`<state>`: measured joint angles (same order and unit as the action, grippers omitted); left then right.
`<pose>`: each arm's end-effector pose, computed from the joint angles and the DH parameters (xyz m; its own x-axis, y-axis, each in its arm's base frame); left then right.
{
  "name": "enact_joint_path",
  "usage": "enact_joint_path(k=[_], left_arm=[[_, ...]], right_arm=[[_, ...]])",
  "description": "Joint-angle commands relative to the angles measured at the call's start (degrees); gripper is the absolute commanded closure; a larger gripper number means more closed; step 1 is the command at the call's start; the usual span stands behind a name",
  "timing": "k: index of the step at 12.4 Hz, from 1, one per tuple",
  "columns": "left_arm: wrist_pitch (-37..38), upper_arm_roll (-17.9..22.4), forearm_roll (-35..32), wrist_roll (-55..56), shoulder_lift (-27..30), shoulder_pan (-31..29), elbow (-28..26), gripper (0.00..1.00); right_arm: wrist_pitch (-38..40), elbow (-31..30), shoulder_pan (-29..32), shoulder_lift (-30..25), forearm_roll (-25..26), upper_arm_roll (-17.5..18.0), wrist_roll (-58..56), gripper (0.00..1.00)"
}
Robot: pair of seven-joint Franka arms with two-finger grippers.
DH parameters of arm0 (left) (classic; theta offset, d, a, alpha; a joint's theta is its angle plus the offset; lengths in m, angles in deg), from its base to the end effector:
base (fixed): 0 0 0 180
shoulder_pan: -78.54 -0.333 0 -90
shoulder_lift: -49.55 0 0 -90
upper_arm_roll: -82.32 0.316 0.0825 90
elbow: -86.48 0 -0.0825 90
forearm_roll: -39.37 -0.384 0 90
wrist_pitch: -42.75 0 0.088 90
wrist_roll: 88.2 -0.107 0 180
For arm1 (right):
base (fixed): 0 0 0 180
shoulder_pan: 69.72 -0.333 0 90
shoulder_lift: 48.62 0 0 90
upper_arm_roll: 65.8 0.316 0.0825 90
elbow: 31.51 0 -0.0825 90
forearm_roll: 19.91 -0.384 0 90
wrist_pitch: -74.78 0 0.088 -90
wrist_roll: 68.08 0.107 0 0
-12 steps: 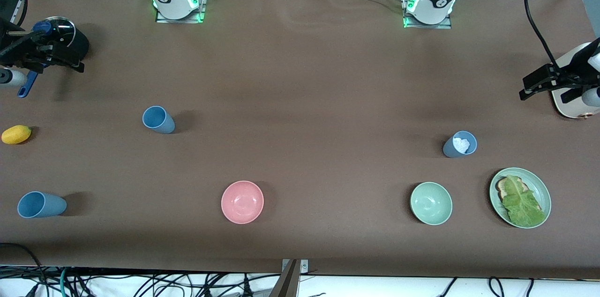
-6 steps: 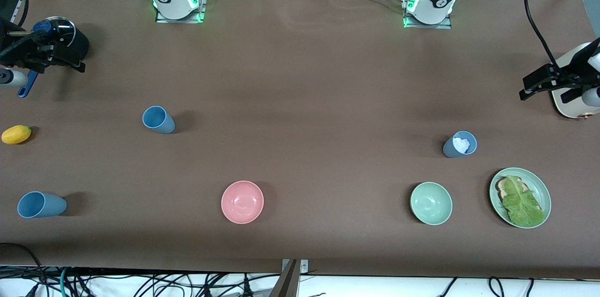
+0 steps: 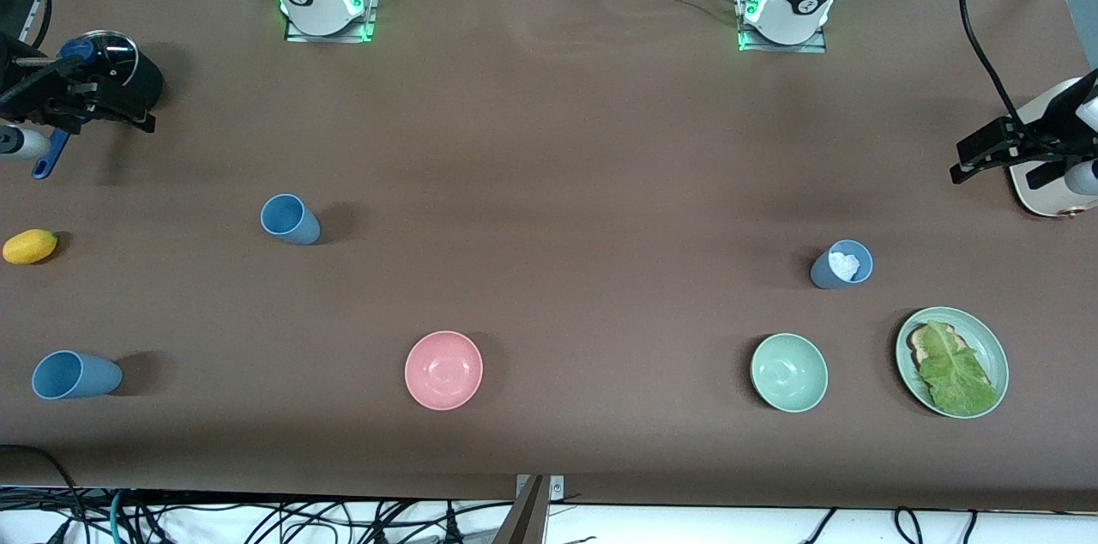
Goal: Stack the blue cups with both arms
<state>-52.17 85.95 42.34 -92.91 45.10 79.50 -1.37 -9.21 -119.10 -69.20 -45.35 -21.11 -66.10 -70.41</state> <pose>0.5862 0.0207 0.6060 0.9983 -0.0315 0.0495 -0.0337 -0.9985 0.0429 0.5601 -0.0055 0.6038 0.9925 0.0286 -0.1187 0.0258 -0.9993 -0.0255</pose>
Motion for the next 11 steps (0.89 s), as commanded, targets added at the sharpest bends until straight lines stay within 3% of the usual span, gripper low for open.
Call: enact_joint_path(k=[1, 11], left_arm=[[1.2, -0.1, -0.5, 0.5, -1.0, -0.2, 2.2, 0.00], [1.2, -0.1, -0.5, 0.5, -1.0, -0.2, 2.2, 0.00]], right_arm=[[0.8, -0.3, 0.0, -0.5, -0.2, 0.0, 0.0, 0.00], [-2.8, -0.3, 0.4, 0.7, -2.4, -0.6, 0.0, 0.00]])
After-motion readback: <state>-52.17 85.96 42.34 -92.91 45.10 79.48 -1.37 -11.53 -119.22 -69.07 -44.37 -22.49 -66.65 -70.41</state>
